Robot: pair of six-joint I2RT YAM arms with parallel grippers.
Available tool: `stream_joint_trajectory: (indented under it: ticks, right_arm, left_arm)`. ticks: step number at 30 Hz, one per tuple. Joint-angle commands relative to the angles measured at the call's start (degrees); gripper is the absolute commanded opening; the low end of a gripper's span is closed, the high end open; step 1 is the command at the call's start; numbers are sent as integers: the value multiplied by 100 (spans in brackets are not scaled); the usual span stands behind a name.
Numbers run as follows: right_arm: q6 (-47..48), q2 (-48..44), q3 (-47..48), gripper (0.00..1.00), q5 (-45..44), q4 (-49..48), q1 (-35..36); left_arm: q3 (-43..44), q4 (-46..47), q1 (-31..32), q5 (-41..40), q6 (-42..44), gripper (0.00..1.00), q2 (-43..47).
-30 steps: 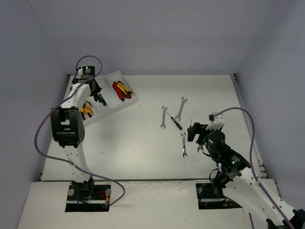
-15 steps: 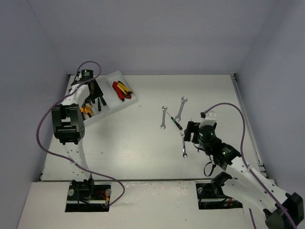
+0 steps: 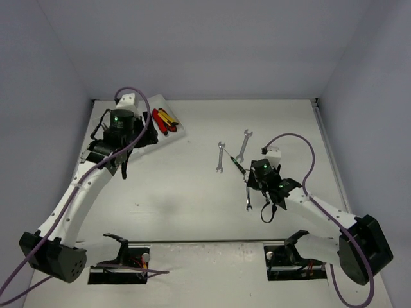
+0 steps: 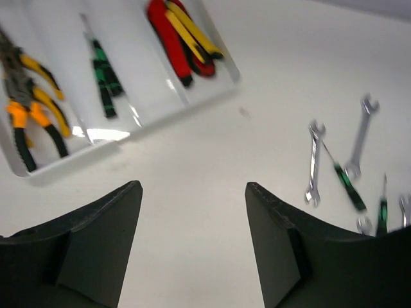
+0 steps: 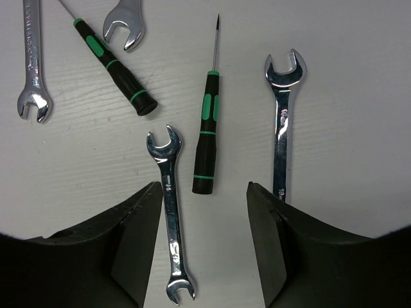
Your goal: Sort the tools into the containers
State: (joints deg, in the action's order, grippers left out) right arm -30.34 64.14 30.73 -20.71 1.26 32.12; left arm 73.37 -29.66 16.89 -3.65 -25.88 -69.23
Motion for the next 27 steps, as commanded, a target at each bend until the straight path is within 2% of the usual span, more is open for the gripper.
stream_joint_trajectory:
  ticks: [1, 6, 11, 23, 27]
  right_arm:
    - [-182, 370, 429, 48, -369, -412, -160]
    - [-165, 893, 468, 39, -401, -627, -372]
    - [-155, 1297, 378, 36, -4, -1044, -628]
    - [-134, 1760, 205, 33, 244, -1524, -677]
    - [-125, 1934, 272, 28, 314, -1520, -698]
  left_arm:
    - [-469, -49, 611, -61, 519, 62, 369]
    - [-1064, -48, 764, 65, 744, 62, 950]
    - [-1379, 1, 755, -24, 879, 62, 1265]
    - [-1422, 13, 618, 89, 834, 62, 1293]
    - [-1435, 27, 601, 137, 804, 62, 1306]
